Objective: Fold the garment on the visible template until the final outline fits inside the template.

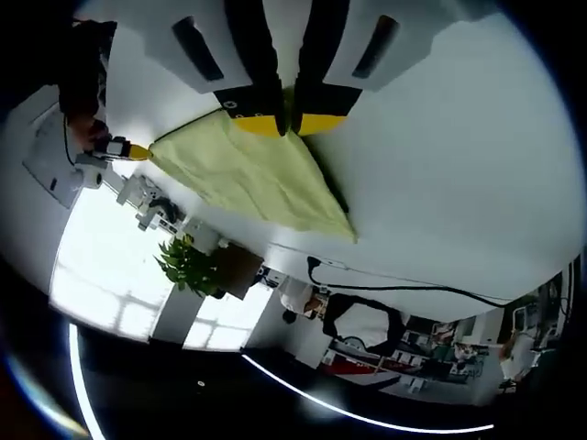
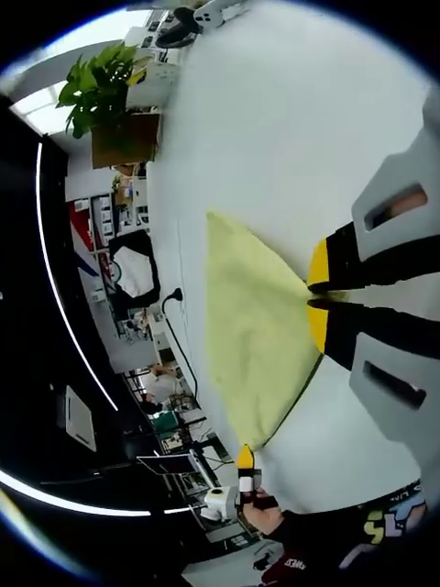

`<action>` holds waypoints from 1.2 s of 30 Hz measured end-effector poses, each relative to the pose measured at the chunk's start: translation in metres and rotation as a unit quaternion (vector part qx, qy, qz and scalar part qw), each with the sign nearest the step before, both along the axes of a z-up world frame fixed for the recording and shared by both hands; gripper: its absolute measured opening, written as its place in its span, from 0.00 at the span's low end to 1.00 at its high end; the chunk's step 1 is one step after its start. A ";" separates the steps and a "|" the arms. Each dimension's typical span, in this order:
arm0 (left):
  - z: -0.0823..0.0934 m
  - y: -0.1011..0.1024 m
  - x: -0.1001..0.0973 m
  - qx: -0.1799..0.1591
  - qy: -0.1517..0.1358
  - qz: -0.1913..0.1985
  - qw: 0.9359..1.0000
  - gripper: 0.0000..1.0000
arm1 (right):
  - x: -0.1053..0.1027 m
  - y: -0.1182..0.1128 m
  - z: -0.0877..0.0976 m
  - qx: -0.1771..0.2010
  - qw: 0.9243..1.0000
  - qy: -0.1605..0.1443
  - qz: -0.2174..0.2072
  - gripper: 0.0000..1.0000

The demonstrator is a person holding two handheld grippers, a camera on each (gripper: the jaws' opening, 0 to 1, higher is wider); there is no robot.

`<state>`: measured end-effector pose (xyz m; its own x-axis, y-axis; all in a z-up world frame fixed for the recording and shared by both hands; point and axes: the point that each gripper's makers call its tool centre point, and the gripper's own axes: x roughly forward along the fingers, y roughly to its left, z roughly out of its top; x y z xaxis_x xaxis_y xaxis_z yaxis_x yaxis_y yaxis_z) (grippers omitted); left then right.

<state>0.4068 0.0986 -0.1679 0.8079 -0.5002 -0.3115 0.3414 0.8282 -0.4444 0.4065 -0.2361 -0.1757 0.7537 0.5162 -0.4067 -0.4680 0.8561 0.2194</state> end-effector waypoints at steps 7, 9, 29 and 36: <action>-0.006 0.002 -0.008 0.024 0.001 -0.005 1.000 0.03 | 0.005 -0.012 -0.001 -0.082 0.996 -0.036 -0.027 0.00; -0.006 0.002 -0.010 0.028 -0.002 -0.006 1.000 0.02 | 0.006 -0.016 -0.002 -0.104 0.993 -0.043 -0.037 0.00; 0.011 0.022 -0.030 0.122 -0.085 0.021 0.989 0.17 | -0.003 -0.035 0.014 -0.144 0.980 -0.104 -0.091 0.11; 0.043 0.042 -0.045 0.117 -0.150 0.062 0.980 0.34 | -0.015 -0.052 0.036 -0.122 0.975 -0.137 -0.127 0.20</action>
